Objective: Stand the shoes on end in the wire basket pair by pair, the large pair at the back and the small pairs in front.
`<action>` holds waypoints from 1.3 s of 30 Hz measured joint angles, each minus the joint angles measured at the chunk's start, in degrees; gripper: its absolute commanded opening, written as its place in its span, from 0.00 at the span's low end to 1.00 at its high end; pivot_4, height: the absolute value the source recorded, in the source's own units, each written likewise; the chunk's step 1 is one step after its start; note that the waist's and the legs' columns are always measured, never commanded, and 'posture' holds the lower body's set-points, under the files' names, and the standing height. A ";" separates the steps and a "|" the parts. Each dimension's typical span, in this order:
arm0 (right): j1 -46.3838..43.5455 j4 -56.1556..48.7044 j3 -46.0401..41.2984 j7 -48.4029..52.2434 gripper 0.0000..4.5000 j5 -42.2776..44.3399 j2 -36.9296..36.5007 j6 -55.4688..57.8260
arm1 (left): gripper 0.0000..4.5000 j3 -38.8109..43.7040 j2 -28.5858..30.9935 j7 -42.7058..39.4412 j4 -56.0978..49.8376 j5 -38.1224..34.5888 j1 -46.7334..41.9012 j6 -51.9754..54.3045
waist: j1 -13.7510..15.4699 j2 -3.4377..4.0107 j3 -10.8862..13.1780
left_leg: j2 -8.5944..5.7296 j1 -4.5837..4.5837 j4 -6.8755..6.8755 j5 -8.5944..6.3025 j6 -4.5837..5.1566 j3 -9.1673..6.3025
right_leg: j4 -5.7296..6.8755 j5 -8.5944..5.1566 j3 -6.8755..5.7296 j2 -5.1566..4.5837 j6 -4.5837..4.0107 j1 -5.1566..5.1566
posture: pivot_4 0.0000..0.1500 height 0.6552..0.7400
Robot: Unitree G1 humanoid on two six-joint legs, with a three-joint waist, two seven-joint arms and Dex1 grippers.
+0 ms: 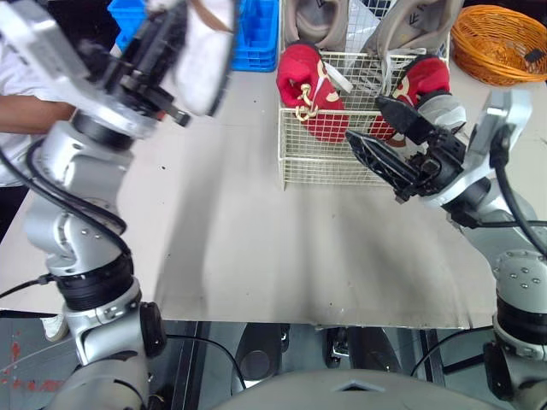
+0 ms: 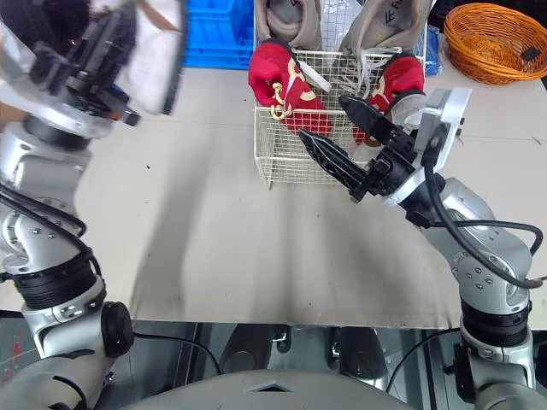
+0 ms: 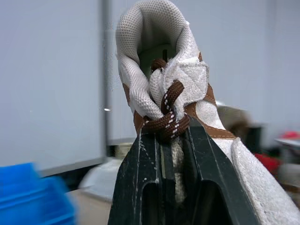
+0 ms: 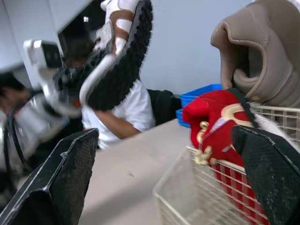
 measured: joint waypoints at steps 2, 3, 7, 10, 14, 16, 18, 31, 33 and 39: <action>-1.48 -0.19 -0.01 -3.19 1.00 3.56 0.34 1.40 | 0.00 -3.60 -0.40 -0.37 -1.71 1.22 0.07 -0.08 | 0.00 0.00 0.00 | 0.00 0.00 0.00 0.00 0.00 0.01 | 0.00 0.00 0.00 0.01 0.00 0.00 | 1.00 0.36; -2.15 -0.20 -0.01 -4.96 1.00 5.28 0.37 2.09 | 0.00 -5.36 -0.67 -0.48 -2.41 2.44 0.07 -0.40 | -0.01 0.00 0.00 | 0.00 0.00 -0.01 0.00 0.00 0.02 | 0.00 0.00 0.01 0.01 0.00 -0.01 | 1.00 0.36; -3.96 -0.04 0.04 -10.81 1.00 9.48 1.15 3.76 | 0.00 -11.94 -3.70 -0.72 -3.46 7.54 0.12 -2.97 | 0.03 0.01 0.00 | 0.00 -0.01 -0.01 0.00 0.00 0.02 | -0.01 0.00 0.02 0.02 0.00 -0.01 | 1.00 0.36; -4.50 0.29 1.03 -13.81 1.00 11.39 2.34 4.50 | 0.00 -16.95 -6.04 -0.98 -4.49 12.06 0.92 -5.61 | 0.02 0.01 0.00 | 0.00 -0.02 -0.03 0.00 0.00 0.04 | -0.03 0.00 0.03 0.02 0.00 -0.02 | 1.00 0.36; -5.24 0.75 2.22 -18.34 1.00 13.99 4.17 4.86 | 0.00 -20.63 -6.75 -2.30 -4.59 16.82 2.23 -8.65 | -0.08 0.04 0.00 | 0.01 -0.02 -0.06 0.00 0.00 0.06 | -0.01 0.00 0.06 0.04 0.00 -0.08 | 1.00 0.36; -5.37 1.06 2.27 -19.86 0.82 14.80 4.34 5.23 | 0.00 -21.09 -7.14 -2.71 -4.53 17.77 2.29 -9.34 | 0.00 0.05 0.00 | 0.01 -0.04 -0.07 0.00 0.00 0.07 | -0.01 0.00 0.06 0.03 0.00 -0.10 | 1.00 0.36; -5.38 1.50 2.28 -20.84 0.58 15.36 4.25 5.53 | 0.00 -20.98 -7.26 -2.71 -4.27 18.42 2.24 -10.02 | 0.01 0.05 0.00 | 0.01 -0.05 -0.07 0.00 0.01 0.09 | -0.03 0.00 0.08 0.02 0.00 -0.10 | 1.00 0.36; -3.81 2.38 2.19 -10.31 0.03 10.66 -3.22 5.73 | 0.92 -16.46 -6.01 -2.81 -3.02 10.34 2.31 -2.17 | 0.07 0.08 0.02 | 0.01 -0.06 -0.12 -0.01 0.01 0.08 | -0.08 0.00 0.08 0.02 0.00 -0.12 | 1.00 0.36; -1.94 2.83 2.25 -6.41 0.03 7.10 -5.43 5.73 | 0.99 -13.31 -4.49 -2.95 -2.39 6.64 0.63 0.06 | 0.10 0.08 0.01 | 0.01 -0.06 -0.12 0.00 0.01 0.06 | -0.10 0.00 0.07 0.03 0.00 -0.11 | 1.00 0.36; -0.48 2.97 2.79 -0.26 0.03 4.05 -5.36 5.71 | 0.99 -11.35 1.16 -7.28 0.35 2.10 -4.06 6.56 | 0.03 0.13 0.02 | 0.01 -0.04 -0.13 -0.01 0.01 0.08 | -0.10 0.00 0.09 0.03 0.00 -0.11 | 1.00 0.36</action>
